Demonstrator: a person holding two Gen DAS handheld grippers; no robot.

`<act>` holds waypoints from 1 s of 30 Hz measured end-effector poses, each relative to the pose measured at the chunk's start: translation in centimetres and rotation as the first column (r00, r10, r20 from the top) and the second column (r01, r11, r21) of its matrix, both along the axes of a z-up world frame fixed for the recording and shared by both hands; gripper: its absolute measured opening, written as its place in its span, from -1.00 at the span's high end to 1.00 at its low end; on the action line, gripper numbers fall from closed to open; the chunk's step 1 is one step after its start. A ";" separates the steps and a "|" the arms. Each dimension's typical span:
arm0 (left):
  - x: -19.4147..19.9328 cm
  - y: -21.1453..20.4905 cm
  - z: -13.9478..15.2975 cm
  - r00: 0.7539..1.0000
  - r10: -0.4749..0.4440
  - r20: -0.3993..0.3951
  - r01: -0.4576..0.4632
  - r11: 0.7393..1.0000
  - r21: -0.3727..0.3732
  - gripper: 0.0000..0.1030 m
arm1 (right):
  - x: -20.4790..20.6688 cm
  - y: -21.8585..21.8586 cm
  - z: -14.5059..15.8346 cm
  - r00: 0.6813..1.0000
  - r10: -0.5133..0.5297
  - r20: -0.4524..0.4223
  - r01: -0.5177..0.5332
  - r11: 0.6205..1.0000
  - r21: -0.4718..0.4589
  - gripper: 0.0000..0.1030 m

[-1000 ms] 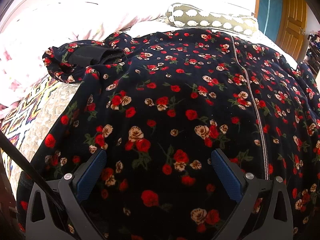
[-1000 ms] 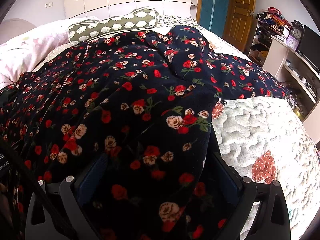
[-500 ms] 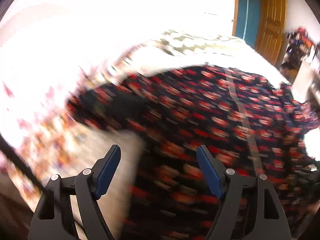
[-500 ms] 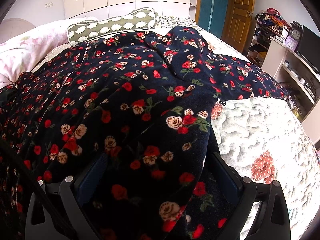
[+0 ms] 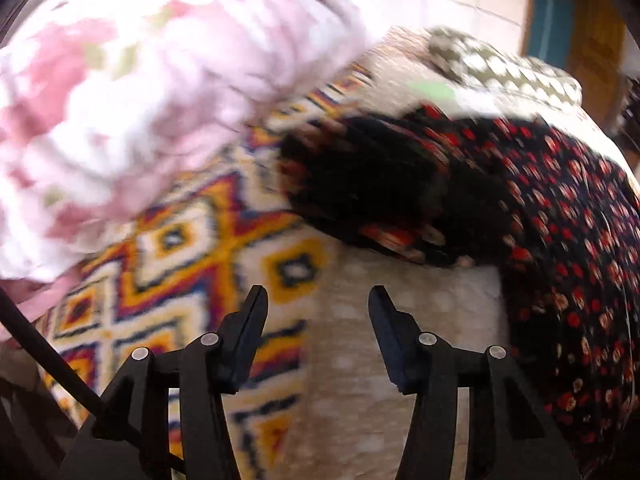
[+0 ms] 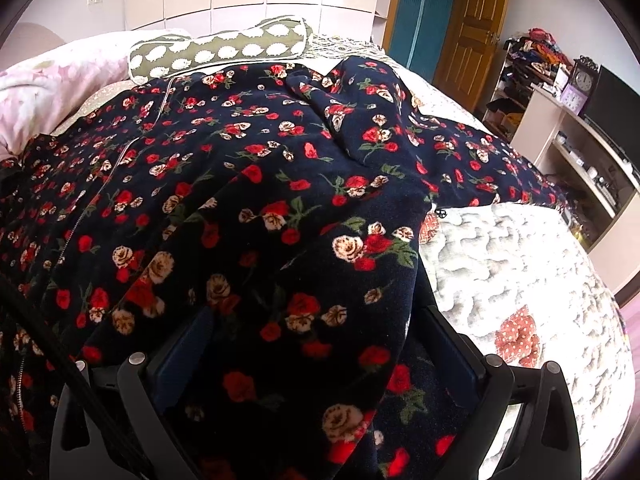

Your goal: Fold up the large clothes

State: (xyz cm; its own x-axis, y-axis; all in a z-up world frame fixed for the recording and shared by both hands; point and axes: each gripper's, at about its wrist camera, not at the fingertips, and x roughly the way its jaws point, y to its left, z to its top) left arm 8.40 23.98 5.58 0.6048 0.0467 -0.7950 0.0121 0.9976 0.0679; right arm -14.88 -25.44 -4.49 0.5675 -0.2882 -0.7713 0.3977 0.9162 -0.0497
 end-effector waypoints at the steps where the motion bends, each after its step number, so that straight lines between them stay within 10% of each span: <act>1: -0.5 0.9 1.2 0.999 0.033 0.027 -0.032 0.999 -0.010 -0.01 | 0.0 0.0 0.0 1.000 0.000 0.000 0.000 1.000 -0.002 -0.99; 7: -3.2 2.4 11.5 0.962 0.101 0.254 -0.111 0.994 0.024 -0.13 | -0.2 -0.3 0.0 1.000 0.001 0.008 -0.001 1.000 0.015 -0.99; 12: -2.6 0.4 17.9 0.946 -0.042 0.320 0.002 0.992 0.123 -0.88 | -0.2 -0.4 0.0 1.000 0.001 0.011 -0.002 1.000 0.025 -0.99; 18: -0.1 -4.4 11.4 0.945 -0.284 0.164 0.230 0.931 0.284 -0.79 | -0.1 -0.3 0.0 1.000 -0.001 0.010 0.001 1.000 0.021 -0.99; 24: 2.1 -6.9 3.5 0.912 -0.408 0.032 0.374 0.864 0.338 -0.37 | -0.1 -0.2 0.0 1.000 -0.002 0.006 0.002 1.000 0.015 -0.99; 30: 3.7 -8.6 0.8 0.853 -0.521 -0.015 0.476 0.767 0.431 -0.37 | -0.1 -0.2 0.0 1.000 -0.003 0.006 0.003 1.000 0.014 -0.99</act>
